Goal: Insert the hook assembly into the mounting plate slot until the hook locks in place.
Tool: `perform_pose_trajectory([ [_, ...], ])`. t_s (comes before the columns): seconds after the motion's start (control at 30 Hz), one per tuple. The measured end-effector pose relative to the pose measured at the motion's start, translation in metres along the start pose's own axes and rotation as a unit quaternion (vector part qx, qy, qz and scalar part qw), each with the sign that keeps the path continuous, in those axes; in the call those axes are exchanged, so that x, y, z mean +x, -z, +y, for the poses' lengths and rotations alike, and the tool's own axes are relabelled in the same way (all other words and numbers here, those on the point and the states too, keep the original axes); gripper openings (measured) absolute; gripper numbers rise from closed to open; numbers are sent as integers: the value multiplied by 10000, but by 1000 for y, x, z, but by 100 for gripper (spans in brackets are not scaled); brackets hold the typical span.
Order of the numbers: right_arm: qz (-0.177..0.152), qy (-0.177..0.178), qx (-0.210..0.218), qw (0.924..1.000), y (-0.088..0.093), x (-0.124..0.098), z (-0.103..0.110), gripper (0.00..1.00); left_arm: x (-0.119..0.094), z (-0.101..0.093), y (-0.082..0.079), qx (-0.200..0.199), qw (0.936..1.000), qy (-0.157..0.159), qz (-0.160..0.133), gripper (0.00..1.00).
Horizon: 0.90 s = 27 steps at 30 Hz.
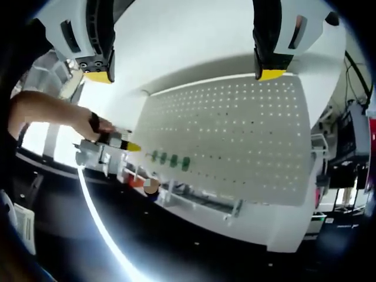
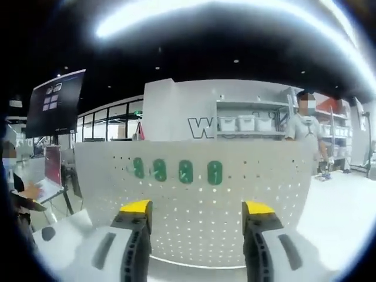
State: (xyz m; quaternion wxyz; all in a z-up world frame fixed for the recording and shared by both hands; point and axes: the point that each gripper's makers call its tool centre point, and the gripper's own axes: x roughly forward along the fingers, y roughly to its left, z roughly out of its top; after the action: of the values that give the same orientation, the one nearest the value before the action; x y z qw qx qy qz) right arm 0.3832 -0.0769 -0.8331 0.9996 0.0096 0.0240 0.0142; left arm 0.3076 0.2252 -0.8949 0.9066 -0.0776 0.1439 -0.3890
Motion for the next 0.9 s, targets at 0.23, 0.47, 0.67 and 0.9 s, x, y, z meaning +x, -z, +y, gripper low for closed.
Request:
perform_pose_trajectory([
  [0.23, 339, -72, -72, 9994, 26, -31, 7, 70, -1, 0, 2, -35, 10000, 21, 1, 100],
  [0.47, 596, -150, -188, 9979, 48, -55, 20, 80, -1, -2, 3, -43, 10000, 46, -5, 100],
  [0.67, 860, -295, -244, 9956, 68, -75, 33, 85, -4, -1, 5, -57, 10000, 34, 1, 100],
  [0.9, 963, -419, -355, 9938, 74, -89, 45, 86, -7, 0, 9, -76, 10000, -3, 42, 100],
])
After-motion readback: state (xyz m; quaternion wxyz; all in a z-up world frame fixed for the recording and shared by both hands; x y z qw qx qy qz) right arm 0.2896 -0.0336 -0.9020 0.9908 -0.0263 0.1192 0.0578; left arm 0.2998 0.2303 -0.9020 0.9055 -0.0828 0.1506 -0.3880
